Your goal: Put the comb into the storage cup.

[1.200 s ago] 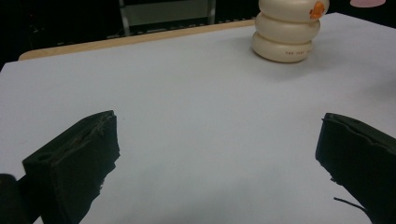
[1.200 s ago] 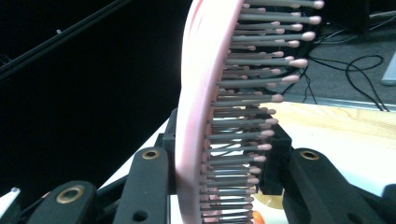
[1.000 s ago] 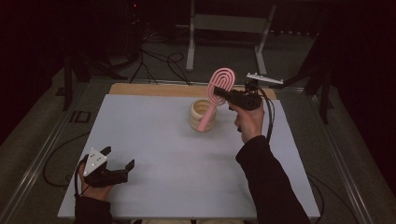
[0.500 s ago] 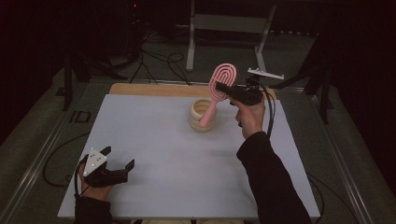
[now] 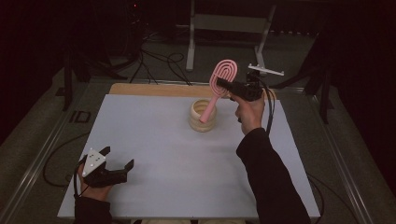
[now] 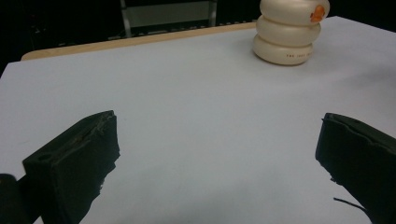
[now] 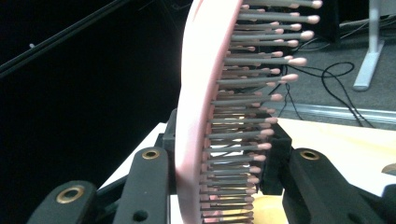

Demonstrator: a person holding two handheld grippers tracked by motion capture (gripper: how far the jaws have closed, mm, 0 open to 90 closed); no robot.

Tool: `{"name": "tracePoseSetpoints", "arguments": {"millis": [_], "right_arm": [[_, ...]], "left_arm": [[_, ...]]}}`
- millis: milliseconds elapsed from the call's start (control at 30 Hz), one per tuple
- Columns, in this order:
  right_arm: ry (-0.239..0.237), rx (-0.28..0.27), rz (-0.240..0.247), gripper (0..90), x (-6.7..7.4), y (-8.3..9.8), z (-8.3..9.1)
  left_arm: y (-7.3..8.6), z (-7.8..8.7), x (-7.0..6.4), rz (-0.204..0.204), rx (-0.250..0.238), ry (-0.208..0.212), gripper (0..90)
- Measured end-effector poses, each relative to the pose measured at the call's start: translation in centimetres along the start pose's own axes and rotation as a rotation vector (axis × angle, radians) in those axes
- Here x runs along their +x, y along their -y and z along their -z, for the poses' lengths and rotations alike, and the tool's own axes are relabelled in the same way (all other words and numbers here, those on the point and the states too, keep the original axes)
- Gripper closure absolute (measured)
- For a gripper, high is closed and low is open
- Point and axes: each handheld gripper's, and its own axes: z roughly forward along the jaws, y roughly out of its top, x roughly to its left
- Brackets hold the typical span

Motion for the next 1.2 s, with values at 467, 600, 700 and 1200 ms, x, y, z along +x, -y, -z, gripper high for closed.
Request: {"name": "tracePoseSetpoints", "arguments": {"millis": [467, 600, 700, 1200], "right_arm": [[0.042, -0.031, -0.026, 63.9, -0.9, -0.7, -0.6], [0.068, -0.044, -0.02, 63.9, -1.2, -1.0, -0.8], [0.075, -0.052, -0.019, 63.9, -1.3, -1.1, -0.9], [0.111, -0.068, -0.015, 63.8, -2.1, -1.0, -2.0]], "left_arm": [[0.0, 0.0, 0.0, 0.004, -0.003, 0.0, 0.4], [0.0, 0.1, 0.0, 0.007, -0.007, 0.001, 0.5], [0.0, 0.1, 0.0, 0.007, -0.008, 0.001, 0.4], [0.0, 0.2, 0.1, 0.013, -0.012, 0.0, 0.4]]}}
